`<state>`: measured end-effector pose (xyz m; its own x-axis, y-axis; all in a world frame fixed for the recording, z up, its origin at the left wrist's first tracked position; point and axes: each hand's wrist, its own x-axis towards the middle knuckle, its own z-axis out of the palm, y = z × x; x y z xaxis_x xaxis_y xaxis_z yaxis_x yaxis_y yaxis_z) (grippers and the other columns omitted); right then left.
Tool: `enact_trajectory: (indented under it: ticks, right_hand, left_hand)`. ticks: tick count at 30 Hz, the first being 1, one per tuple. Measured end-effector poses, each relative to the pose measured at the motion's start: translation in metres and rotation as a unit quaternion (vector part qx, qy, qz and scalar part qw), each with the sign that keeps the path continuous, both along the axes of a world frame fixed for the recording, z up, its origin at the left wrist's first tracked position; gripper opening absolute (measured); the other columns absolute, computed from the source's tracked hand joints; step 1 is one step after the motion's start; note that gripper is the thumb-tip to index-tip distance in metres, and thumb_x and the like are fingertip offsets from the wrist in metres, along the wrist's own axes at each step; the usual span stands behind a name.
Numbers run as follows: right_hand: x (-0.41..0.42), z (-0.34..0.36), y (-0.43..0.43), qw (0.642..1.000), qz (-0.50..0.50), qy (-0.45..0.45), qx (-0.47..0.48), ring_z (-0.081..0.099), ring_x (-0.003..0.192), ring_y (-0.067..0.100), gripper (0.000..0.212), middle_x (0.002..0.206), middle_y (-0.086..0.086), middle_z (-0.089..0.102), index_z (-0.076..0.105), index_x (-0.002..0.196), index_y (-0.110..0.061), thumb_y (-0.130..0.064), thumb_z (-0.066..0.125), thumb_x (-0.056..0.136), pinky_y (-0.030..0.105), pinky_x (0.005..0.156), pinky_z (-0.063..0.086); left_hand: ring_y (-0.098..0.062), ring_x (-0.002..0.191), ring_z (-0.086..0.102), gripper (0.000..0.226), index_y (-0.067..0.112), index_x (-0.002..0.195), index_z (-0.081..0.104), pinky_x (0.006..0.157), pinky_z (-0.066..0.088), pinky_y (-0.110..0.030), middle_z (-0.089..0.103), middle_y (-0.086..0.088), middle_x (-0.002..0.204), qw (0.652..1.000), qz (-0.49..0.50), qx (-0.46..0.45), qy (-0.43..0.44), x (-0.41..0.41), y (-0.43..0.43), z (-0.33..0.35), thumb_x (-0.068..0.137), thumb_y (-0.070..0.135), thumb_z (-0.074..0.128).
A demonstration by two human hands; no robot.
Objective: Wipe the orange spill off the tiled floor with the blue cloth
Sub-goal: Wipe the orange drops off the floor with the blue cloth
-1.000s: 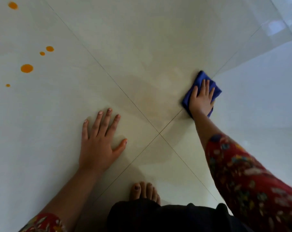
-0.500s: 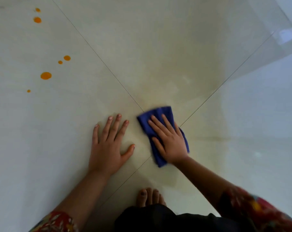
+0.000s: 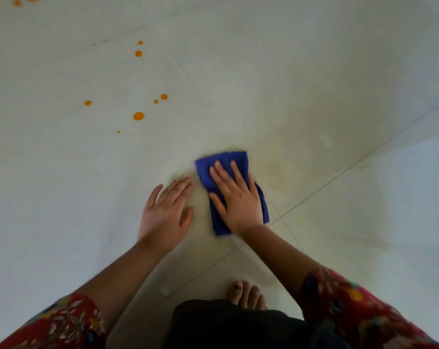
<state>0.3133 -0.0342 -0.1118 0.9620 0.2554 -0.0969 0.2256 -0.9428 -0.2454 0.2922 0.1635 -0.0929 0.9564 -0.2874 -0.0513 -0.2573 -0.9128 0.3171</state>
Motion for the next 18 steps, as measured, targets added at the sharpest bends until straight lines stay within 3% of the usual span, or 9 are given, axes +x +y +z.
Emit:
enact_trajectory:
  ticks: [4, 7, 9, 11, 14, 18]
  right_hand:
    - [-0.027, -0.001, -0.034, 0.99, 0.136, -0.024, 0.039, 0.015, 0.149, 0.013, 0.05, 0.157, -0.015, 0.027, 0.033, 0.15, -0.032, -0.044, 0.032, 0.102, 0.04, 0.119, 0.014]
    - [0.028, -0.008, -0.039, 0.998, 0.009, -0.054, 0.044, 0.026, 0.146, 0.018, 0.049, 0.153, -0.011, 0.038, 0.041, 0.146, -0.028, -0.041, 0.036, 0.099, 0.044, 0.115, 0.025]
    - [0.064, -0.009, -0.021, 0.995, -0.084, -0.025, 0.038, 0.021, 0.148, 0.02, 0.05, 0.156, -0.01, 0.032, 0.036, 0.149, -0.026, -0.039, 0.034, 0.101, 0.047, 0.117, 0.021]
    - [0.08, -0.014, 0.011, 0.994, -0.103, -0.03, 0.029, 0.023, 0.147, 0.023, 0.051, 0.156, -0.007, 0.032, 0.037, 0.149, -0.024, -0.038, 0.033, 0.1, 0.048, 0.117, 0.021]
    - [0.063, -0.011, 0.07, 0.998, -0.023, -0.023, 0.054, 0.039, 0.14, 0.026, 0.052, 0.147, -0.004, 0.047, 0.05, 0.141, -0.021, -0.036, 0.035, 0.093, 0.049, 0.109, 0.035]
    - [0.011, -0.005, 0.116, 0.985, 0.128, 0.01, 0.118, 0.048, 0.133, 0.018, 0.045, 0.139, -0.007, 0.056, 0.057, 0.134, -0.025, -0.031, 0.038, 0.093, 0.041, 0.107, 0.04]
  left_hand:
    - [-0.02, 0.126, 0.053, 0.052, 0.015, 0.134, 0.055, 0.108, 0.034, -0.037, 0.053, -0.001, 0.142, 0.996, 0.065, 0.044, 0.036, -0.01, 0.048, 0.018, 0.088, 0.034, 0.041]
    - [-0.019, 0.126, 0.054, 0.053, 0.018, 0.133, 0.057, 0.106, 0.038, -0.037, 0.053, 0.001, 0.142, 0.991, 0.069, 0.077, 0.09, -0.014, 0.07, 0.027, 0.088, 0.039, 0.036]
    - [-0.018, 0.122, 0.058, 0.055, 0.019, 0.131, 0.058, 0.103, 0.041, -0.036, 0.055, 0.002, 0.14, 0.986, 0.053, 0.112, 0.114, -0.017, 0.079, 0.031, 0.087, 0.041, 0.034]
    - [-0.018, 0.114, 0.063, 0.056, 0.019, 0.129, 0.06, 0.097, 0.047, -0.037, 0.058, 0.003, 0.137, 0.979, 0.027, 0.147, 0.137, -0.014, 0.085, 0.036, 0.085, 0.043, 0.035]
    - [-0.02, 0.107, 0.067, 0.05, 0.021, 0.128, 0.061, 0.09, 0.051, -0.037, 0.058, 0.002, 0.137, 0.972, -0.019, 0.175, 0.153, -0.001, 0.095, 0.051, 0.086, 0.042, 0.046]
    - [-0.015, 0.129, 0.048, 0.052, 0.03, 0.146, 0.037, 0.107, 0.034, -0.029, 0.042, 0.011, 0.149, 0.946, -0.076, 0.228, 0.218, 0.015, 0.109, 0.08, 0.098, 0.048, 0.038]
